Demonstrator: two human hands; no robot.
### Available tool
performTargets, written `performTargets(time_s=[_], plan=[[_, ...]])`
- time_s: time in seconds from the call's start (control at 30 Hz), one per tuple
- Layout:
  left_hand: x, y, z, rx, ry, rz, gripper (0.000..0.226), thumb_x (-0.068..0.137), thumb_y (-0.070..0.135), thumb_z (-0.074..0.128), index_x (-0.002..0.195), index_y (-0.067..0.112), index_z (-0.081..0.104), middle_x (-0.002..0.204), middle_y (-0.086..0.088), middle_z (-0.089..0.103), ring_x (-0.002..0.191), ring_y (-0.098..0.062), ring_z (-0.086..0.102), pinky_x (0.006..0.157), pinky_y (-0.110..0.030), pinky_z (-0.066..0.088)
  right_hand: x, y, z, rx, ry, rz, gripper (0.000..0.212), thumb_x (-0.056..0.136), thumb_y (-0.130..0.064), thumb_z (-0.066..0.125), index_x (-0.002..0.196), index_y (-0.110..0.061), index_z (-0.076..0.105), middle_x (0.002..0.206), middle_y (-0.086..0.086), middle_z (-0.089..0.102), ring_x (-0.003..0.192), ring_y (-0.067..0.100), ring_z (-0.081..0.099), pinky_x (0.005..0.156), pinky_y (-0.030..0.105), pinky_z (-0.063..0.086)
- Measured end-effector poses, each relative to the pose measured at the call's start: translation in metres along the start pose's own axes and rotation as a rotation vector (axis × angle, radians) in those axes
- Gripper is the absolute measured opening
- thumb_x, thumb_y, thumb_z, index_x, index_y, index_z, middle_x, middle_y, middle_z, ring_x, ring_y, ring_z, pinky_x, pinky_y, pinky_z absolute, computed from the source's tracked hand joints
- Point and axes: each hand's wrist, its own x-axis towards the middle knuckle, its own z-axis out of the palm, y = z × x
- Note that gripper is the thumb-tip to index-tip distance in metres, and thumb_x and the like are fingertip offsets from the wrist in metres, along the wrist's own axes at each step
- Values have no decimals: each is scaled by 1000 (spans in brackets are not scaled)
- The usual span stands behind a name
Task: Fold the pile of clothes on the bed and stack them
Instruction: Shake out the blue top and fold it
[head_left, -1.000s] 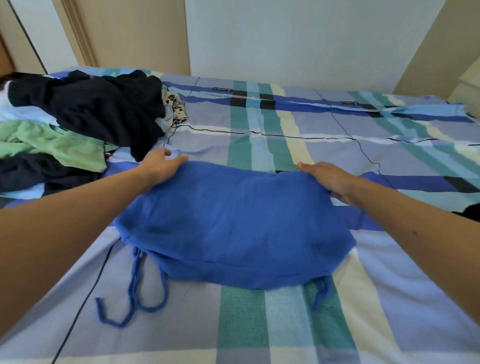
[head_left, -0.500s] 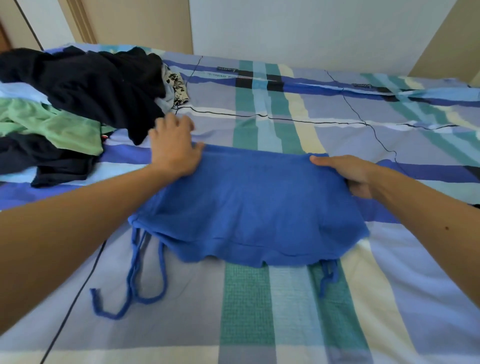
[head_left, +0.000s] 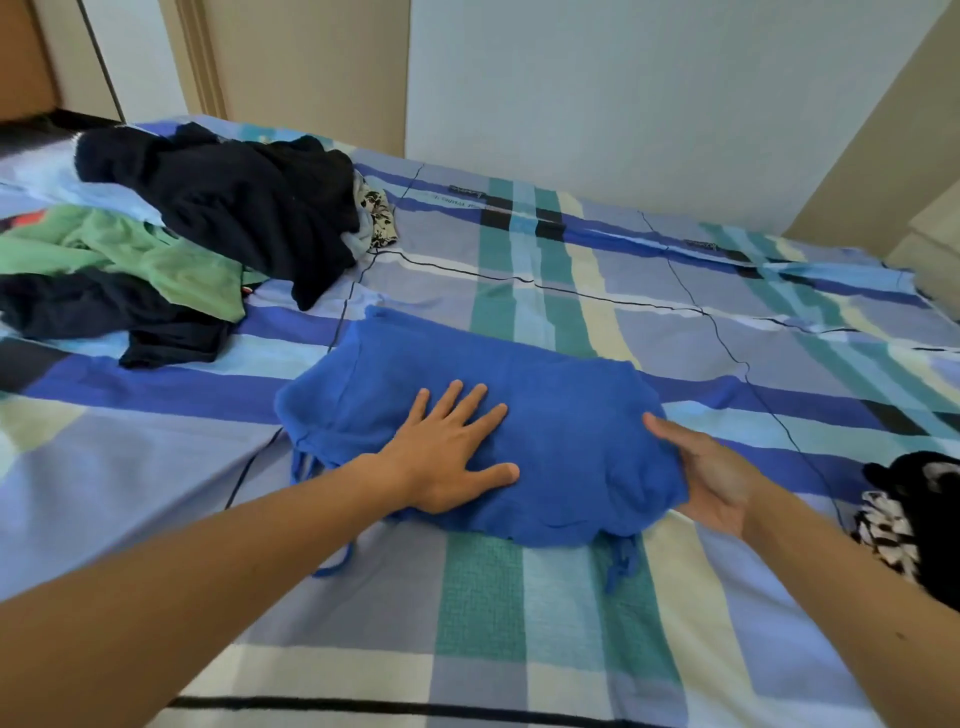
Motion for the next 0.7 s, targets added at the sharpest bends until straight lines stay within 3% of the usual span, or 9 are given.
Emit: performTargets(time_s=[0.1, 0.2, 0.3, 0.43, 0.57, 0.63, 0.7], plan=[[-14, -2, -17, -228, -33, -24, 75, 96, 71, 27, 159, 32, 18, 168, 4, 3, 154, -16, -5, 125, -45, -2, 1, -11, 19, -89, 13, 12, 73, 72, -36, 85, 135, -8, 58, 125, 15, 69, 114, 29, 68, 83, 42, 61], [-17, -8, -42, -692, -37, -107, 65, 99, 65, 31, 147, 24, 46, 153, 5, 42, 146, -15, 32, 120, -34, 21, 8, -31, 48, -165, 30, -30, 52, 83, -18, 74, 132, -12, 58, 115, 13, 73, 102, 26, 72, 72, 36, 60], [-14, -19, -65, -1054, 27, -238, 67, 98, 68, 27, 143, 25, 52, 146, 3, 51, 135, -19, 47, 117, -40, 32, 18, -58, 86, -357, 75, -76, 73, 67, -8, 84, 134, -16, 55, 118, 8, 73, 108, 27, 70, 91, 44, 57], [-12, -46, -85, -1500, 164, -378, 68, 96, 71, 30, 135, 21, 54, 131, -11, 62, 112, -30, 63, 98, -45, 50, 22, -89, 158, -581, 28, -166, 70, 79, 6, 74, 139, -16, 47, 126, 9, 67, 109, 31, 68, 95, 48, 55], [-23, -75, -95, -1759, 262, -447, 74, 93, 73, 36, 122, 9, 61, 105, -9, 71, 88, -26, 67, 73, -37, 52, 18, -101, 213, -672, -268, -107, 86, 87, -20, 76, 151, -42, 23, 137, 1, 58, 108, 24, 71, 92, 42, 57], [-30, -88, -96, -1783, 209, -511, 79, 89, 77, 39, 114, 9, 70, 106, -13, 75, 94, -29, 69, 73, -37, 52, 23, -94, 221, -737, -221, -106, 80, 87, -30, 75, 153, -35, 29, 138, 6, 57, 109, 23, 70, 95, 42, 57], [-33, -100, -94, -1749, 159, -560, 75, 85, 77, 48, 112, 11, 73, 107, -14, 75, 95, -31, 71, 73, -38, 55, 34, -81, 218, -809, -63, -148, 69, 90, -34, 73, 149, -27, 38, 136, 7, 59, 112, 19, 66, 96, 39, 56]])
